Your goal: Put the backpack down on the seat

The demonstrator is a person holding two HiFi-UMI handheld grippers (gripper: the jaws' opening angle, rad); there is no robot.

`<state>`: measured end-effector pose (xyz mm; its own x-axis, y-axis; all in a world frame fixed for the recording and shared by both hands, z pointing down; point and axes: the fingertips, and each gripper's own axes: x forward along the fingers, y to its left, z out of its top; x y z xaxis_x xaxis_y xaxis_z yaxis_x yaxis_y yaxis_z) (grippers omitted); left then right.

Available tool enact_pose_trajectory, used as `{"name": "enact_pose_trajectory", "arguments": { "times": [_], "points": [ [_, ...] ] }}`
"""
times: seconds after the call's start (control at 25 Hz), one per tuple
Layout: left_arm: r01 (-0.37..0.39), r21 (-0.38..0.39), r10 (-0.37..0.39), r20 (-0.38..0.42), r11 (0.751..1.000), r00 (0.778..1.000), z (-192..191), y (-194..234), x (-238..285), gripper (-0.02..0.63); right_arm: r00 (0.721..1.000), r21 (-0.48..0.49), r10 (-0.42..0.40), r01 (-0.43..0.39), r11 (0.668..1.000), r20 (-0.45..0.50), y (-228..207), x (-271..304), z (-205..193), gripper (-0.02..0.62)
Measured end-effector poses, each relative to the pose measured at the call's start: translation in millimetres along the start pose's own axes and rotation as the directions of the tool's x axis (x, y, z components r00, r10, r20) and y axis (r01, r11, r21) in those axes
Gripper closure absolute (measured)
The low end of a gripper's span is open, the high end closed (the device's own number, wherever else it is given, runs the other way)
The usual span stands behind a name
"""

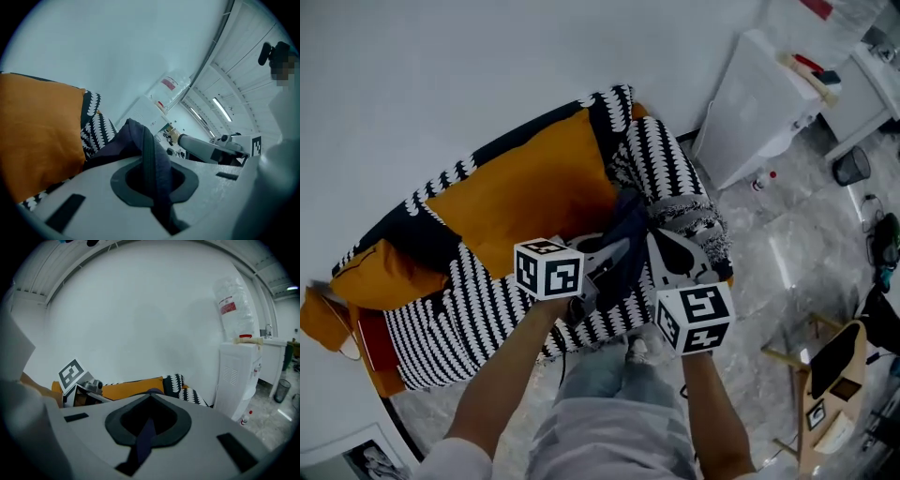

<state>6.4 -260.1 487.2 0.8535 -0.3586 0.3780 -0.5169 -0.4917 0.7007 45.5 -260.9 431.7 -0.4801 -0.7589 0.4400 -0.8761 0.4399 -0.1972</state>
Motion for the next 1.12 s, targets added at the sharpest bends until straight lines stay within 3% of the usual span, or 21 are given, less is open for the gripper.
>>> {"name": "enact_pose_trajectory", "arguments": {
  "times": [0.28, 0.56, 0.84, 1.12],
  "points": [
    [0.078, 0.042, -0.074, -0.101, 0.996, 0.992, 10, 39, 25, 0.584, 0.999, 0.052, -0.036, 0.037, 0.998, -0.024, -11, 42, -9, 0.594],
    [0.183, 0.09, -0.165, -0.179, 0.979, 0.97, 21, 57, 47, 0.583, 0.998, 0.081, -0.047, 0.05, 0.995, -0.038, -16, 75, -16, 0.594],
    [0.19, 0.175, -0.142, -0.257, 0.966, 0.956, 37, 82, 55, 0.583, 0.998, 0.098, -0.034, 0.039, 0.994, -0.054, -13, 98, -23, 0.594],
    [0.159, 0.173, -0.112, -0.256, 0.972, 0.96, 47, 106, 51, 0.583, 0.997, 0.107, -0.017, 0.024, 0.994, -0.072, -7, 117, -27, 0.594]
  ]
}}
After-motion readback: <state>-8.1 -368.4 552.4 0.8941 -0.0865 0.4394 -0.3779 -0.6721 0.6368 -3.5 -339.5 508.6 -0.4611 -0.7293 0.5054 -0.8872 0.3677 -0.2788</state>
